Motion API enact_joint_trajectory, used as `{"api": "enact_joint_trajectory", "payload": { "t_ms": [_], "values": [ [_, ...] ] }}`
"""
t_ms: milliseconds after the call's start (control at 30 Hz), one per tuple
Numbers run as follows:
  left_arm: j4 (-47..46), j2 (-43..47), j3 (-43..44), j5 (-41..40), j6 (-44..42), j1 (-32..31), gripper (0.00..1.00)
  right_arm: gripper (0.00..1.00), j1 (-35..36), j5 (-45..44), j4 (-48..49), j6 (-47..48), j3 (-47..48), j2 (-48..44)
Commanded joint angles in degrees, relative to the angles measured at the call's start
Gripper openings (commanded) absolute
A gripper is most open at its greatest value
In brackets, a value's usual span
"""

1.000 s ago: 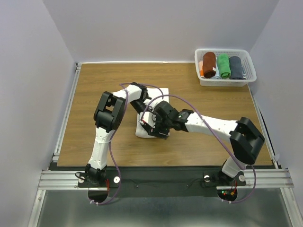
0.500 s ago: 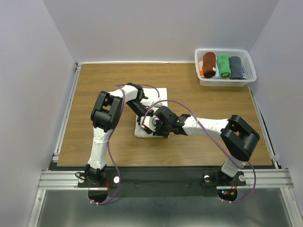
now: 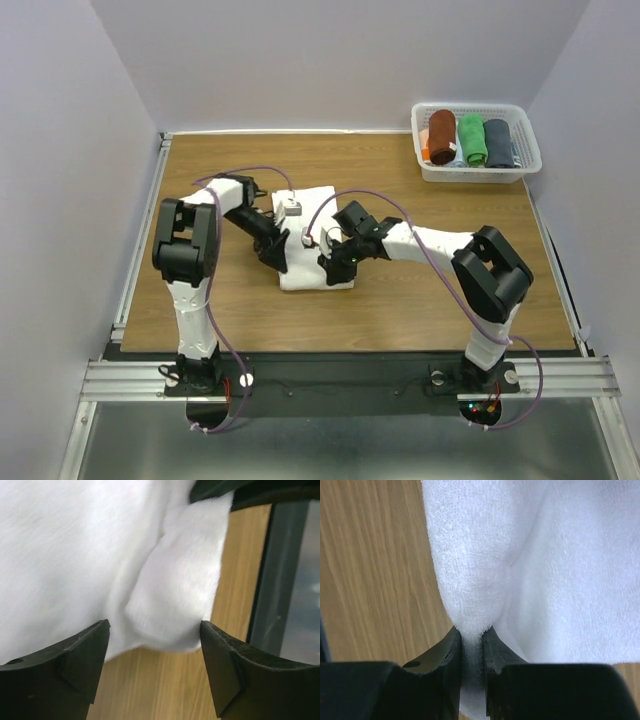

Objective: Roll the towels
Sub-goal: Roll the towel

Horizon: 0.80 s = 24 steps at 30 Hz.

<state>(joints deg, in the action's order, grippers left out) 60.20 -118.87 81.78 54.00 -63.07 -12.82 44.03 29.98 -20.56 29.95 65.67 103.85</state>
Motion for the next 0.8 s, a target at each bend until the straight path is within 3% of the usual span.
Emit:
{"api": "enact_joint_trajectory", "payload": {
  "t_ms": [0,200,333,433,633,767],
  "values": [
    [-6.9,8.7,-2.8,-5.0,-1.1,6.4,0.9,0.01,-1.6,7.7,-14.1,-2.2,3.4,4.7],
    [-21.1,23.2,-11.2,-3.8,3.8,14.7,0.93,0.01,-1.7,13.8,-23.8,-2.2,12.3,11.2],
    [-30.3,37.5,-21.7,-6.6,4.5,15.2,0.93,0.0,-1.8,16.6,-28.7,-4.1,18.2,15.3],
    [-32.4,49.5,-30.3,-9.1,0.0,13.0,0.97,0.01,-2.5,20.9,-32.9,-4.8,22.6,19.1],
    [-36.5,66.6,-44.8,-24.8,-2.9,-3.6,0.99,0.0,-3.8,28.2,-42.5,-6.2,33.4,30.7],
    [-42.9,69.5,-50.9,-36.6,1.8,-22.2,0.99,0.01,-4.7,31.8,-44.7,-8.5,36.8,36.1]
  ]
}}
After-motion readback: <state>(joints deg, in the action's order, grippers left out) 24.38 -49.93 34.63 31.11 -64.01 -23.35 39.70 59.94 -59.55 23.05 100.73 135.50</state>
